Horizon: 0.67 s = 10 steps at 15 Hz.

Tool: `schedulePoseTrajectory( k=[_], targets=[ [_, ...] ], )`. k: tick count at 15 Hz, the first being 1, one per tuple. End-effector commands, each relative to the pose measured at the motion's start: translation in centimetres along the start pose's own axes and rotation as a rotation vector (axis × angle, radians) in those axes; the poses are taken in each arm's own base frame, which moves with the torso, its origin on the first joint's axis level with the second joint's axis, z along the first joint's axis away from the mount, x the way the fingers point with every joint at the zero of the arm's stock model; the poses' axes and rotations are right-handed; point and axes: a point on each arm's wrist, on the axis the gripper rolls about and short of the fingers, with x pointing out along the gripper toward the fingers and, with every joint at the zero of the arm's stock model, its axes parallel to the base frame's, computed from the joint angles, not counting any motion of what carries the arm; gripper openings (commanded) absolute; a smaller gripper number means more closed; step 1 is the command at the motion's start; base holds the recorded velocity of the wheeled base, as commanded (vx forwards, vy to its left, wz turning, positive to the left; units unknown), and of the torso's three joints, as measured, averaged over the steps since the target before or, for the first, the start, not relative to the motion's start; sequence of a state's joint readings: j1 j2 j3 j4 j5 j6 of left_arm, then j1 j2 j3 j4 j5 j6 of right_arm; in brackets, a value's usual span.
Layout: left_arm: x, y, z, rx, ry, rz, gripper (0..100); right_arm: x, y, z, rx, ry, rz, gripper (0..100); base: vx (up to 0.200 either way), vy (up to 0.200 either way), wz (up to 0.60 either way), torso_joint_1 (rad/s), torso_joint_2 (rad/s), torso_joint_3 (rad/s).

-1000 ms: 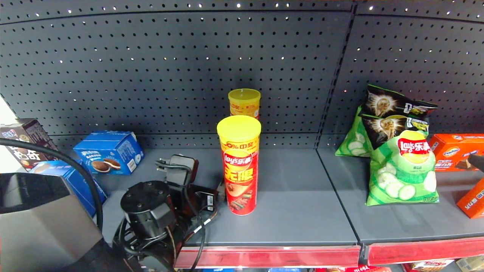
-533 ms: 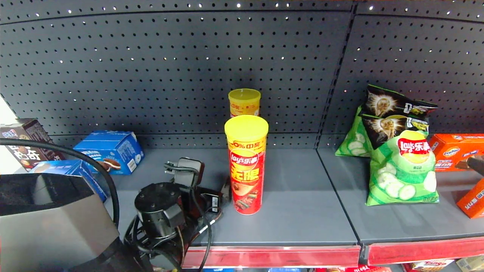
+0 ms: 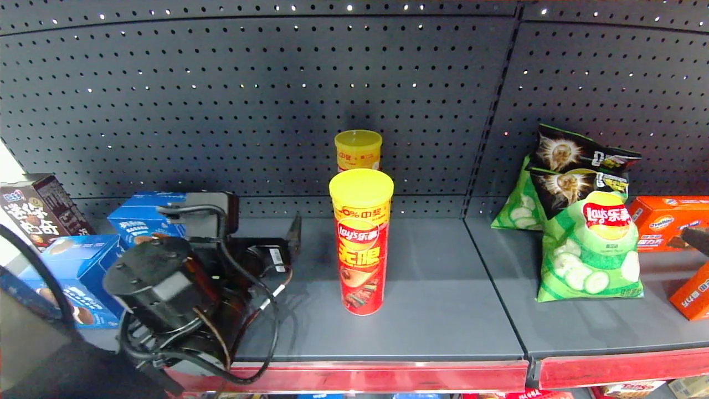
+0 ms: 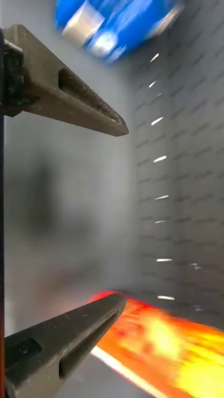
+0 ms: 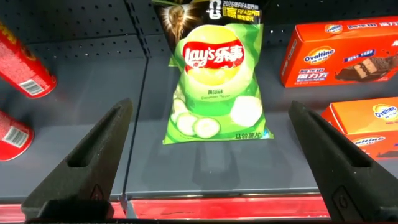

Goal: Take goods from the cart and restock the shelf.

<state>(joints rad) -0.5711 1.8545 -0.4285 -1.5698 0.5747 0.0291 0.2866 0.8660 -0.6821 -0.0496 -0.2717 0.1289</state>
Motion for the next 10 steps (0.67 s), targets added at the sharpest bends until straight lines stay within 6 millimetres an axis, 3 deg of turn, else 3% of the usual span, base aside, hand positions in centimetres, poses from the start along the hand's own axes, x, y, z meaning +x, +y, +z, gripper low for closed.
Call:
schedulePoseTrajectory(
  k=[1,5,8,10],
  targets=[
    [-2.5,2.8,4.7,-0.075,-0.126,0.065,100,0.3,0.0,-0.1,-0.003,0.013,-0.007,100,0.0,0.0,0.0,0.0,0.0,0.0],
    [-7.7,9.2,8.7,-0.082,-0.287,0.231,100,1.2,-0.4,-0.3,0.0,0.037,-0.075,100,0.0,0.0,0.0,0.0,0.0,0.0],
    [-9.8,11.7,10.8,-0.041,-0.417,0.265,100,1.7,-1.2,-1.0,0.0,0.086,-0.152,100,0.0,0.0,0.0,0.0,0.0,0.0],
    [-13.5,12.9,10.8,-0.028,-0.481,0.25,100,1.5,-2.0,-1.4,0.004,0.132,-0.234,100,0.0,0.0,0.0,0.0,0.0,0.0]
  ],
)
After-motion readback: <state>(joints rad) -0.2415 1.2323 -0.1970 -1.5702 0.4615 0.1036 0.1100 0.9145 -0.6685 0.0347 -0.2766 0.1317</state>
